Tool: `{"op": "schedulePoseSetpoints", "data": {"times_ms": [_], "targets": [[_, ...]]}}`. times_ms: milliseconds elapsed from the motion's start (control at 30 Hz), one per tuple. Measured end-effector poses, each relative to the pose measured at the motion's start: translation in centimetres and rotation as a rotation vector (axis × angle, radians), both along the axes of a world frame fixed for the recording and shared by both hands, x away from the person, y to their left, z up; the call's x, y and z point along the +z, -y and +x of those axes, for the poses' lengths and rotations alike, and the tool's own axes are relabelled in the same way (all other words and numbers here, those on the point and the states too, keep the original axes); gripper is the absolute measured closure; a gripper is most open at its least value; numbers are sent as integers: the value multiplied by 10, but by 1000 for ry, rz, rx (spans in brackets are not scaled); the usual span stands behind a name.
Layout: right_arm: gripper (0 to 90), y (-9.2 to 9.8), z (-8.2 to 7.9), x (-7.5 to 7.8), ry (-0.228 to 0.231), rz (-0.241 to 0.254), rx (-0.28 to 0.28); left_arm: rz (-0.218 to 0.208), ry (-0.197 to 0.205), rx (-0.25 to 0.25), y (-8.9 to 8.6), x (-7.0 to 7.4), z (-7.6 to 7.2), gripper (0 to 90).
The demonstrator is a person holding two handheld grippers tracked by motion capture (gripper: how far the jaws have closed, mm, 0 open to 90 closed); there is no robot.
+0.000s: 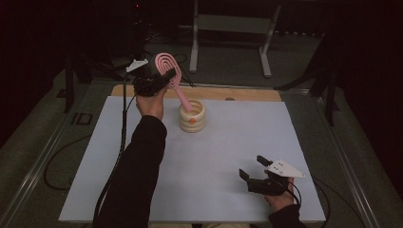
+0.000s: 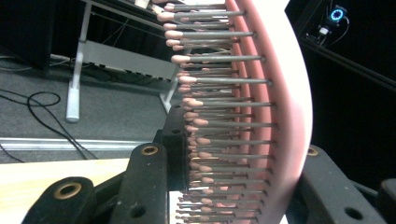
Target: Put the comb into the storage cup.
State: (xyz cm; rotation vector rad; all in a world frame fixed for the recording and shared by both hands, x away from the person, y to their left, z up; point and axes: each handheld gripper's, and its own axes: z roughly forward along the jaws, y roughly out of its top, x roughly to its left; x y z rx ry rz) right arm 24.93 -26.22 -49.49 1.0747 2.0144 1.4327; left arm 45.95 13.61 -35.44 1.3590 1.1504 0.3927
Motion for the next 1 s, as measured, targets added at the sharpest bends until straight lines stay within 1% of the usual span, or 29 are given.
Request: {"op": "schedulePoseSetpoints", "data": {"times_ms": [400, 600, 700, 733, 767, 900, 933, 1000], "targets": [[107, 1, 0, 0, 3, -2, -1, 15, 7, -2, 8, -6, 2, 647], [107, 2, 0, 1, 3, 1, -3, 50, 25, 13, 11, -8, 2, 647], [107, 2, 0, 0, 2, 3, -2, 51, 26, 15, 11, -8, 2, 647], [107, 2, 0, 0, 2, 3, -2, 67, 32, 19, 12, -8, 2, 647], [107, 1, 0, 0, 1, 1, -1, 74, 31, 15, 12, -9, 2, 647], [107, 1, 0, 0, 0, 0, 0, 74, 31, 15, 12, -9, 2, 647], [107, 1, 0, 0, 0, 0, 0, 91, 37, 15, 13, -10, 1, 647], [108, 1, 0, 0, 0, 1, 1, 97, 38, 17, 12, -10, 1, 647]]}}
